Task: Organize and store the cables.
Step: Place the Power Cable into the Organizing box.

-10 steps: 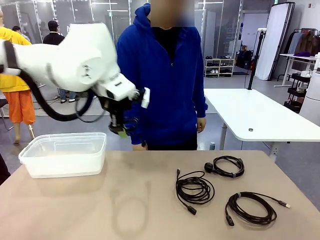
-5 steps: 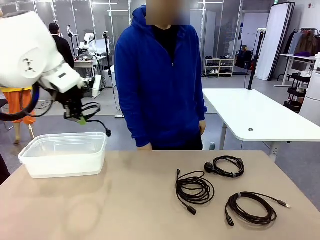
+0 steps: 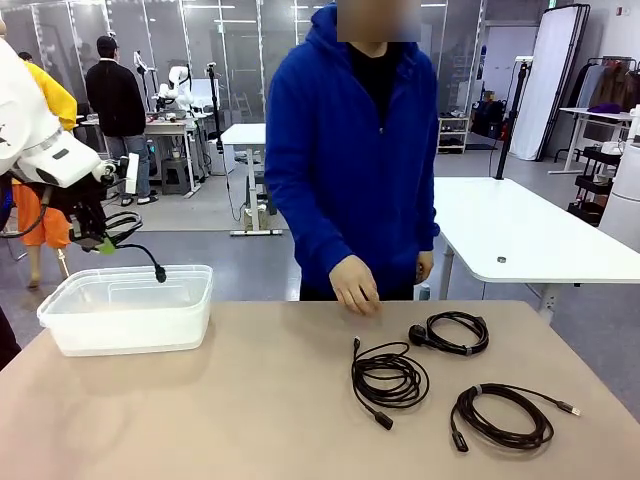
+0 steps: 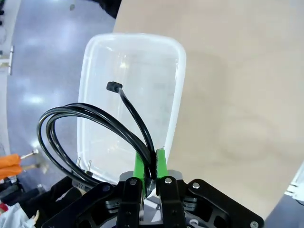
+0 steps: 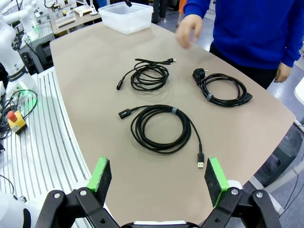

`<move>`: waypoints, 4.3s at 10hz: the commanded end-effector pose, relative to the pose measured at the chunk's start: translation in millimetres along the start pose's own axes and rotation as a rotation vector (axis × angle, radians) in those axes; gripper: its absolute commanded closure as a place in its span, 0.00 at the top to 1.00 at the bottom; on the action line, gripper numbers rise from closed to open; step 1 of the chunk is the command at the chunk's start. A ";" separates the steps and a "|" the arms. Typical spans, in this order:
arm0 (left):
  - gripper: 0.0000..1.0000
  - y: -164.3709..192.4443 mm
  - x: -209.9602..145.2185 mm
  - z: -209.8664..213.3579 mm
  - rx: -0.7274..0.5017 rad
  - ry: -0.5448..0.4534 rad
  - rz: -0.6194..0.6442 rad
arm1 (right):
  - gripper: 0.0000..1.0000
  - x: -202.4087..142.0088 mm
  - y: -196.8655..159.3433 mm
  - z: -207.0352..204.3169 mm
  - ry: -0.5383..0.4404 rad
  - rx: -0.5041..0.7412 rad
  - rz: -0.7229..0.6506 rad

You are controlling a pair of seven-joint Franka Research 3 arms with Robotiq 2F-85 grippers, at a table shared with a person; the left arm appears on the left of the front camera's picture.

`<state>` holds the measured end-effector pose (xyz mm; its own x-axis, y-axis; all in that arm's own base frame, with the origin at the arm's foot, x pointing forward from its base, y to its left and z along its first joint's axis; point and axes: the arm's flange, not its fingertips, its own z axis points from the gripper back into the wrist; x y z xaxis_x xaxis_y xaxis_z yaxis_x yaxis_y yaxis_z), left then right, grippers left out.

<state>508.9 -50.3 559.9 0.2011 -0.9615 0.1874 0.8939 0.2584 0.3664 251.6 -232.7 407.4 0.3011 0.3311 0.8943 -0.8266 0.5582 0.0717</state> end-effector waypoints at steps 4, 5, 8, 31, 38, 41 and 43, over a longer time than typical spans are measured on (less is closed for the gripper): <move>0.11 31.0 -11.7 -43.8 -0.103 0.049 0.128 | 1.00 2.5 -0.7 1.3 -0.017 -0.004 -0.004; 0.11 40.3 -6.2 -58.0 -0.132 0.063 0.154 | 1.00 2.5 -0.7 1.3 -0.017 -0.004 -0.004; 0.11 59.9 -11.7 -94.2 -0.182 0.104 0.242 | 1.00 2.5 -0.7 1.3 -0.017 -0.004 -0.004; 1.00 73.6 -48.7 -162.5 -0.259 0.179 0.468 | 1.00 2.5 -0.7 1.3 -0.017 -0.004 -0.004; 1.00 73.6 -48.7 -162.5 -0.259 0.179 0.468 | 1.00 2.5 -0.7 1.3 -0.017 -0.004 -0.004; 1.00 73.6 -48.7 -162.5 -0.259 0.179 0.468 | 1.00 2.5 -0.7 1.3 -0.017 -0.004 -0.004; 1.00 73.6 -48.7 -162.5 -0.259 0.179 0.468 | 1.00 2.5 -0.7 1.3 -0.017 -0.004 -0.004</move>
<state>629.5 0.0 428.5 0.6442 -0.7568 0.1105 0.7582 0.6509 0.0381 251.8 -232.5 407.5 0.3010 0.3317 0.8941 -0.8269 0.5579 0.0714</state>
